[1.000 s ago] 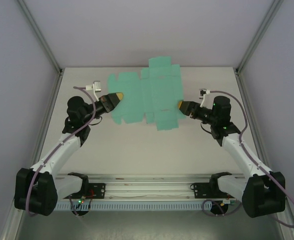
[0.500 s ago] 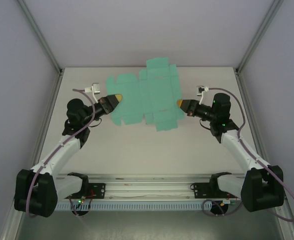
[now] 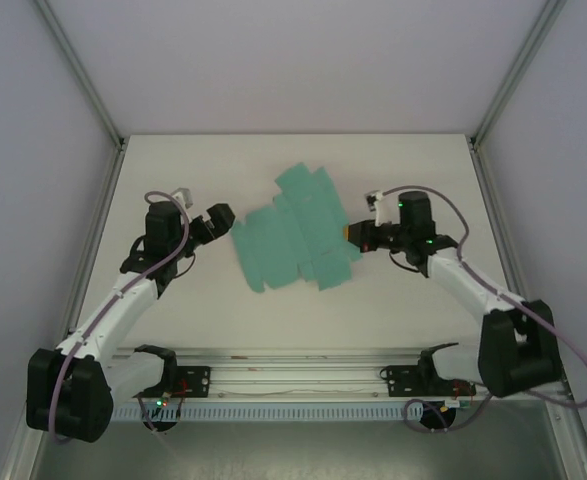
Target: Assemble paper box
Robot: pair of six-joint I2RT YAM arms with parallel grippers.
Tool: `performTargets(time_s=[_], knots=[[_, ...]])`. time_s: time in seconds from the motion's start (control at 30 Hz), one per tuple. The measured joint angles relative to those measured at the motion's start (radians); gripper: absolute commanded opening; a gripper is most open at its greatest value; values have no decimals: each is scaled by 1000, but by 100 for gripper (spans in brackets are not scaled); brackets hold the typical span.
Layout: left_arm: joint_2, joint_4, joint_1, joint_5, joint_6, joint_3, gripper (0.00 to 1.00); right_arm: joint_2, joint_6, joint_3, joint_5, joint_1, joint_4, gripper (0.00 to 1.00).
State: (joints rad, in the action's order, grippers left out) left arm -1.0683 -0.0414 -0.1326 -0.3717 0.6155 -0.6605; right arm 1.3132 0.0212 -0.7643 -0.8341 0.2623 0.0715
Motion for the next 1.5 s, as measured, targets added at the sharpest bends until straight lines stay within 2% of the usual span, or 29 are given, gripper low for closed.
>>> performTargets(time_s=[0.23, 0.33, 0.47, 0.7, 0.93, 1.27, 1.37, 1.5], knots=[[-67, -22, 0, -16, -34, 9, 100, 251, 224, -160, 309, 141, 142, 0], [-105, -22, 0, -52, -42, 9, 100, 296, 330, -201, 444, 199, 142, 0], [-136, -21, 0, -93, -54, 5, 100, 296, 486, -185, 555, 257, 51, 0], [-188, -15, -3, -161, -66, -60, 100, 279, 804, -66, 604, 312, -182, 0], [-204, -19, -12, -193, -76, -144, 100, 302, 1099, -45, 748, 408, -365, 0], [-320, -49, -52, -216, -92, -261, 100, 302, 1257, -40, 756, 423, -422, 0], [-372, -61, -72, -224, -93, -298, 93, 302, 1266, -40, 752, 426, -429, 0], [-430, -72, -85, -237, -90, -329, 76, 301, 1265, -40, 749, 426, -432, 0]])
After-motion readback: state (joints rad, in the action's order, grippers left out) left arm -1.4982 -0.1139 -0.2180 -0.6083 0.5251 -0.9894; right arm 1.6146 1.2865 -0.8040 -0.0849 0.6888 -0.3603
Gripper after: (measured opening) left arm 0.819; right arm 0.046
